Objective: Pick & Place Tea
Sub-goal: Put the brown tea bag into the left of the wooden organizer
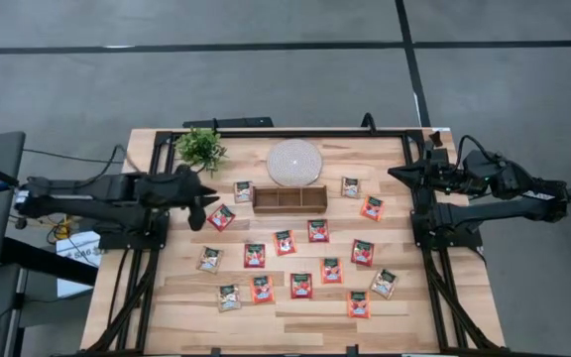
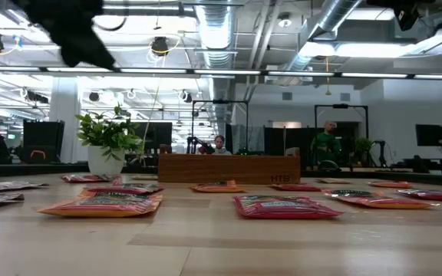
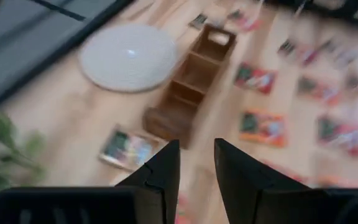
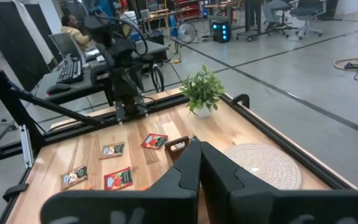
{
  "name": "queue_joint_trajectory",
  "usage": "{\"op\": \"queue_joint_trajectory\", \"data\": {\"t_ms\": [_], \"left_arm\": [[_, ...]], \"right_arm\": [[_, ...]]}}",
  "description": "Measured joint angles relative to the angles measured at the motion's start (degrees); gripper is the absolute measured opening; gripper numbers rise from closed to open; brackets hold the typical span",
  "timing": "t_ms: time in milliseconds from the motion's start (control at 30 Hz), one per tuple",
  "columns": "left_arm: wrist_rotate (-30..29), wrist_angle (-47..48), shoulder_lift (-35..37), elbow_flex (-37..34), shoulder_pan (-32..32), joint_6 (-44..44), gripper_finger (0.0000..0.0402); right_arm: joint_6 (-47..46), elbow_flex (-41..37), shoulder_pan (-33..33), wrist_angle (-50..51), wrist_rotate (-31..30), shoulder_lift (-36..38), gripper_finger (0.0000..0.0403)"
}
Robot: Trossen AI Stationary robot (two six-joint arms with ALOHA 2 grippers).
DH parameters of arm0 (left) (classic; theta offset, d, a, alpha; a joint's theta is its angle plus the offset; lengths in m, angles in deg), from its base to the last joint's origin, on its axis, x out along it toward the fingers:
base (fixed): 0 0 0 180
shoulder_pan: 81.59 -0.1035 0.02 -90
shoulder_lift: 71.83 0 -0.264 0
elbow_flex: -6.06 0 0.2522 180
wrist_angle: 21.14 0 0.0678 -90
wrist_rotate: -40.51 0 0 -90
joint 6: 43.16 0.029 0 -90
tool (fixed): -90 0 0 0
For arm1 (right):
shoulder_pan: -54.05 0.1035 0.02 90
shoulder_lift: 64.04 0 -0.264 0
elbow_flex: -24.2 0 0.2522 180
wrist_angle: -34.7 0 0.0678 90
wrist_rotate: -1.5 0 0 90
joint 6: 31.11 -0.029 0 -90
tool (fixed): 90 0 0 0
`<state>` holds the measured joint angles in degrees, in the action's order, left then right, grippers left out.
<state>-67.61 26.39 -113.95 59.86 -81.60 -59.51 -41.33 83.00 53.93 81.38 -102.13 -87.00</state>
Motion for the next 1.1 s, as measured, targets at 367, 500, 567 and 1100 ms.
{"op": "queue_joint_trajectory", "data": {"t_ms": [367, 500, 567, 1100], "left_arm": [[-7.7, 2.8, -28.9, 15.0, -8.7, 25.8, 0.009], [5.1, 2.7, -31.8, 15.9, -15.8, 24.5, 0.009], [9.1, 2.5, -32.2, 16.1, -19.1, 24.2, 0.009], [12.8, -1.5, -41.7, 16.2, -24.4, 30.7, 0.009]], "right_arm": [[0.0, 0.0, 0.0, 0.0, 0.0, 0.0, 0.0], [0.0, 0.0, 0.0, 0.0, 0.2, 0.0, 0.0], [0.0, 0.0, 0.0, 0.0, 0.2, 0.0, 0.0], [0.0, 0.0, 0.0, 0.0, 0.2, 0.0, 0.0]]}}
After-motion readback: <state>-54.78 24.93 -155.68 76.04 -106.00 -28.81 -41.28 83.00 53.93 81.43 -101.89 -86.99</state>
